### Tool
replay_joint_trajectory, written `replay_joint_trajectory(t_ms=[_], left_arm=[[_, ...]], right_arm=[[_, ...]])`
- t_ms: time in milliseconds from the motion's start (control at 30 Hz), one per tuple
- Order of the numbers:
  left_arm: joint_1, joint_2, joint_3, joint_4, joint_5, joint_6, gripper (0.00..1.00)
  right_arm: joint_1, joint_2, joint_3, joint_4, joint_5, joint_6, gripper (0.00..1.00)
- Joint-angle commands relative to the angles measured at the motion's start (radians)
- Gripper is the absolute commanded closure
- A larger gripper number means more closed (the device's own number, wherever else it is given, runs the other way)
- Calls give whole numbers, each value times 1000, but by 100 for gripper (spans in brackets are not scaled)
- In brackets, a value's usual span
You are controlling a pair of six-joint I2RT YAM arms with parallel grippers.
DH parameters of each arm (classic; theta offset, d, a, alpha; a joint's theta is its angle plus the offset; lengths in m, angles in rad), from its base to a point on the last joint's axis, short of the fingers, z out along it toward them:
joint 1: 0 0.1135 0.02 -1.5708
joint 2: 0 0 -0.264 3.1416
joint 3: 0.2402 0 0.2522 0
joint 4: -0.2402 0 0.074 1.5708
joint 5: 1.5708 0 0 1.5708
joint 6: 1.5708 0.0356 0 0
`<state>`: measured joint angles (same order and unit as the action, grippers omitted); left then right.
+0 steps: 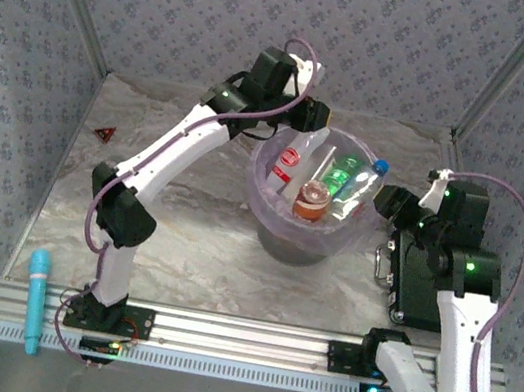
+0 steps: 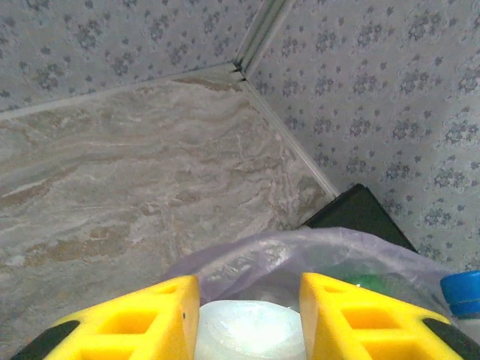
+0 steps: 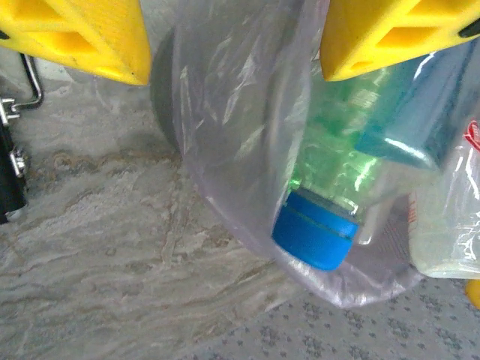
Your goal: Put the plastic bottles in the bin
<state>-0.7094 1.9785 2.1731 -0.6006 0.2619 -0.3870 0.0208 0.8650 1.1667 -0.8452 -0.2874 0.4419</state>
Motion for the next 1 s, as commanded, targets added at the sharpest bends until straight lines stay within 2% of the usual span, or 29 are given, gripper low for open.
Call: replay_joint_trajectory(t_ms=[0,367,500,633,767,967], left_arm=[[-11,-1,-41,-57,38,7,60],[10,46,4,-90,25,-11,60],[30,-20,-1,-43,6,-18,46],[45,-45,82,-65,1,-3,39],[49,-68,142,-99,0,19,35],[47,-192,26,-94,-12,45,35]], right_arm=[[24,4,-25,48,-44,32,37],[179,105,17,88,12,33,36],[186,113,80,58,55,23,36],[186,121,131,30,83,13,36],[186,129,187,9,91,0,35],[214,132,233,7,68,17,35]])
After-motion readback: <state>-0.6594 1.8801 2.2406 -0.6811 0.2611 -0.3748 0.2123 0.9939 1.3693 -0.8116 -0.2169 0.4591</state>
